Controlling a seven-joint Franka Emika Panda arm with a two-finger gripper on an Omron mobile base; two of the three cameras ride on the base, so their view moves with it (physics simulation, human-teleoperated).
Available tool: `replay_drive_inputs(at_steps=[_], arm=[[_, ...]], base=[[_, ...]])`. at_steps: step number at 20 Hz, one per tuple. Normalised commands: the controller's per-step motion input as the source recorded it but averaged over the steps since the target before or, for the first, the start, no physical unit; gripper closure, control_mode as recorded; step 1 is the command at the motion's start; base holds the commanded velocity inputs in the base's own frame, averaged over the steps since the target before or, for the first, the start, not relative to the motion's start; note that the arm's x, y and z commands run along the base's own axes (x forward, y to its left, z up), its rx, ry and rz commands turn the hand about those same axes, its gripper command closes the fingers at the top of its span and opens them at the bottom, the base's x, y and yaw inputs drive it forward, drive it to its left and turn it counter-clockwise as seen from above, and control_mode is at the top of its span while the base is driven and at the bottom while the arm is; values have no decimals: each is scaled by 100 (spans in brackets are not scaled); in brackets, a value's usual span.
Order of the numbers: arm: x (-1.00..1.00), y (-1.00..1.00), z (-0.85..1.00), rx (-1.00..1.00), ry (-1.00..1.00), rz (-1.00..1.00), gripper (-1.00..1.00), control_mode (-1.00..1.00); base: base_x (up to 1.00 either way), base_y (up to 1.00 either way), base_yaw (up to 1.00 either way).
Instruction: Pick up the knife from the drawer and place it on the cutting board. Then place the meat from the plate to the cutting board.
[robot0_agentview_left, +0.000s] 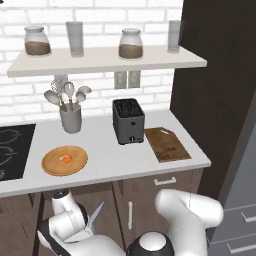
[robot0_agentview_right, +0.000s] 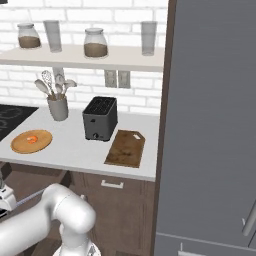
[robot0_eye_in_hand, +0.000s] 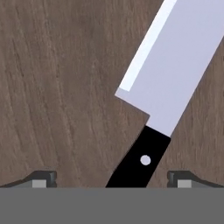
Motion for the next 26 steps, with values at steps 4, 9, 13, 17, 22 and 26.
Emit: replay_drive_inputs(at_steps=[4,9,13,17,22,26], arm=[[0,0,-26,0,4,0,-100,-100],[-1,0,-24,0,1,0,-100,-100],[-13,0,-7,0,1,0,-100,-100],[-7,0,0,0,0,0,100,-100],[-3,0,0,0,0,0,100,-100],[-2,0,-1,0,1,0,100,-100]], base=[[0,0,0],[0,0,0],[0,0,0],[0,0,0],[0,0,0],[0,0,0]])
